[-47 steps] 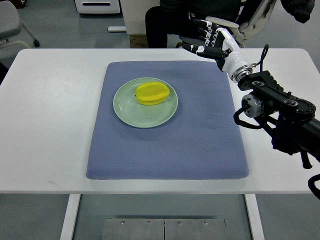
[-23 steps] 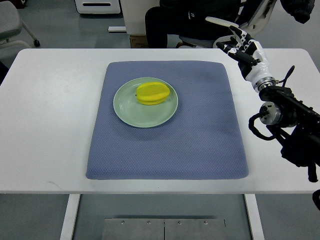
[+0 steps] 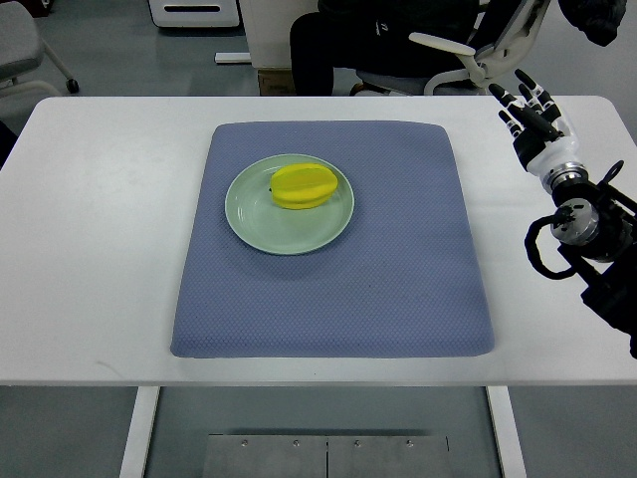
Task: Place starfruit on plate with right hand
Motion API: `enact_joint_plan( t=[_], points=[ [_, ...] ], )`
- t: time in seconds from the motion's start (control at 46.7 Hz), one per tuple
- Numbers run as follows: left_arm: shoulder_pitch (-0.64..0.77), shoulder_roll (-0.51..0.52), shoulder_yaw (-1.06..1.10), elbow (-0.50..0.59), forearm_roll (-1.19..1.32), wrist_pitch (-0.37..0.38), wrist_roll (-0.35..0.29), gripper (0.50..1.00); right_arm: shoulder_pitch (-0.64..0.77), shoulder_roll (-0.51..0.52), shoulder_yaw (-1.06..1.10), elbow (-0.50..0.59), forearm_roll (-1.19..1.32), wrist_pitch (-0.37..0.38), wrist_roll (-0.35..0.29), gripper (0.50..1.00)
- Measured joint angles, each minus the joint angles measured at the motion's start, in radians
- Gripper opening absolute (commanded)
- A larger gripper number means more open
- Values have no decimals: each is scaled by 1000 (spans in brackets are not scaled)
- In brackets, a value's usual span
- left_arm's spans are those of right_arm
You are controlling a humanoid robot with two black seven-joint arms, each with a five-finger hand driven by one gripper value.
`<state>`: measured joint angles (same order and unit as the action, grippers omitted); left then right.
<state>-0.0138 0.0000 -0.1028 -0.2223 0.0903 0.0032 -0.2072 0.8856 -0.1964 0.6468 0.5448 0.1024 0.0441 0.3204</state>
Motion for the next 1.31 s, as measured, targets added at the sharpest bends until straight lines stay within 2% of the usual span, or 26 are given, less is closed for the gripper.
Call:
enact_joint_plan(
  t=[0.107,0.471,1.305],
  points=[
    [0,0,0,0,0,0,0,1000,-2,1,24,-7,0,23,-35,1000],
    [0,0,0,0,0,0,0,1000,-15,-20,41,-7,0,30,-74,1000],
    [0,0,0,0,0,0,0,1000,-44,-15,28,-32,-13,29,-64,1000]
  ],
)
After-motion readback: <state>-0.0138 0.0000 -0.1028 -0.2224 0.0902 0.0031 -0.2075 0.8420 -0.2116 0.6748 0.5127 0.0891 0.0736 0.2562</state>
